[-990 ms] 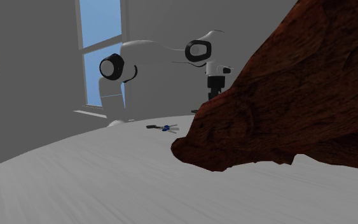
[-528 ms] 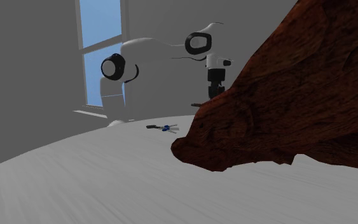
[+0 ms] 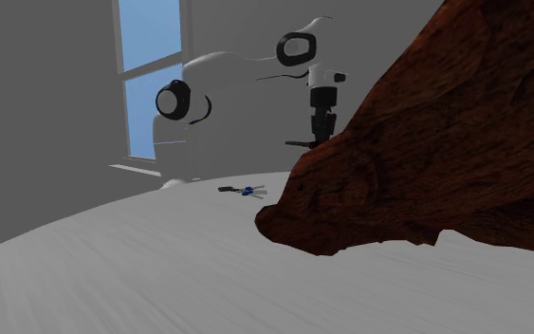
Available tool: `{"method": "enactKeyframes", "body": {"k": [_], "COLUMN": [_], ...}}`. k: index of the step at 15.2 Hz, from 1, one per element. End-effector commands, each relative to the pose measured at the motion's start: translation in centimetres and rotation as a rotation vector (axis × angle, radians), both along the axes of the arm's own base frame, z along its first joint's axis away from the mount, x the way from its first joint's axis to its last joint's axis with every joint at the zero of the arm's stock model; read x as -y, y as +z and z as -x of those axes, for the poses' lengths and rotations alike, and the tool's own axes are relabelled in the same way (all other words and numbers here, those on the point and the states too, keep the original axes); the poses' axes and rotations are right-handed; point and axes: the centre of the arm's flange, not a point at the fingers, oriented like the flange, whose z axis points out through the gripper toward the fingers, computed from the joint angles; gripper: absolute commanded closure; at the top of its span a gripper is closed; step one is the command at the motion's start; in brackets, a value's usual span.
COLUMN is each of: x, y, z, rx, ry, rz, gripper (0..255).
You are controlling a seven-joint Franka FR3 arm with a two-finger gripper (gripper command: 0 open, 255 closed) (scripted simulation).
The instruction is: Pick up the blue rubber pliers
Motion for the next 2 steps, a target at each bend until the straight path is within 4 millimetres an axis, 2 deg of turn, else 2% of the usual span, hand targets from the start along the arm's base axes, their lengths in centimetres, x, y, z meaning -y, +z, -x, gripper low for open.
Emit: {"method": "enactKeyframes", "body": {"k": [1,2], "x": [-0.06,-0.06], "y": [0.68,0.68], "z": [0.02,0.02], "rx": [0.0,0.0], "ry": [0.0,0.0], "rz": [0.0,0.0], "gripper": [255,255]}}
